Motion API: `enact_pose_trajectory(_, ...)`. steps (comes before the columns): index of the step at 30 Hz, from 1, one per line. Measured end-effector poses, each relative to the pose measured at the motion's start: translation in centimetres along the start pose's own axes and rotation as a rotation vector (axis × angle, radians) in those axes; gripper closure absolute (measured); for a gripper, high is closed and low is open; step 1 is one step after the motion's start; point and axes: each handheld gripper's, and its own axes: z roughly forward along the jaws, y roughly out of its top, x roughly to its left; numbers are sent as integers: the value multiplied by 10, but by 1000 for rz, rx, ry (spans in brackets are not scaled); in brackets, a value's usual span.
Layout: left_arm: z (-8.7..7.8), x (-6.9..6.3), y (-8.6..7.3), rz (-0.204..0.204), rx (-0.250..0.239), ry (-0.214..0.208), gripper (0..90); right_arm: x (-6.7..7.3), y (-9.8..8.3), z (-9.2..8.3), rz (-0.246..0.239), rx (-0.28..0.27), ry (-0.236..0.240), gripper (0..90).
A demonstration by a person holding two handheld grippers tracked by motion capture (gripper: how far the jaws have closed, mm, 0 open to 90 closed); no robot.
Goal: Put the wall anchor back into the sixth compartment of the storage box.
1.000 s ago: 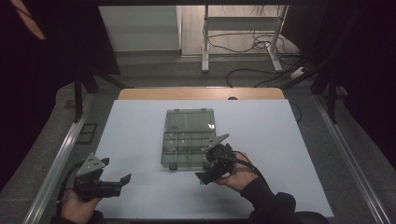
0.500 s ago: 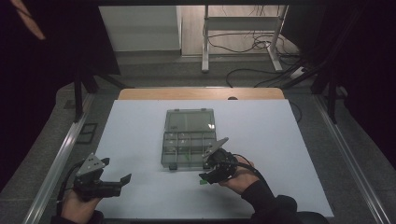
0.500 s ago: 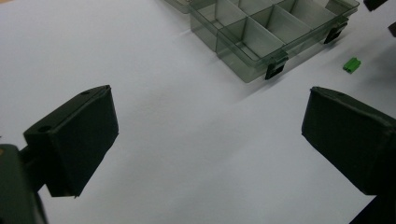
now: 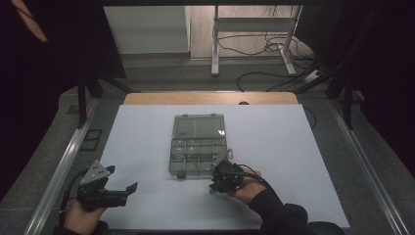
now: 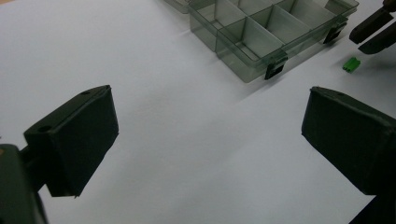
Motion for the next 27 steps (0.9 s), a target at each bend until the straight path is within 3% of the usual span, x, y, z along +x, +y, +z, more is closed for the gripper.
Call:
enact_pose_trajectory(10,0,0,0,1,-1,-1,43,-1,0,11,-26,34,15,802)
enact_pose_trajectory(15,0,0,0,2,-2,-1,43,0,0,16,-43,45,14,810)
enact_pose_trajectory(23,0,0,0,3,-1,-2,43,-2,2,16,-31,28,1,804)
enact_pose_trajectory(24,0,0,0,3,-1,-2,43,-3,1,17,-31,29,19,804)
enact_pose_trajectory(27,0,0,0,3,-2,-2,43,-1,1,17,-51,43,16,799)
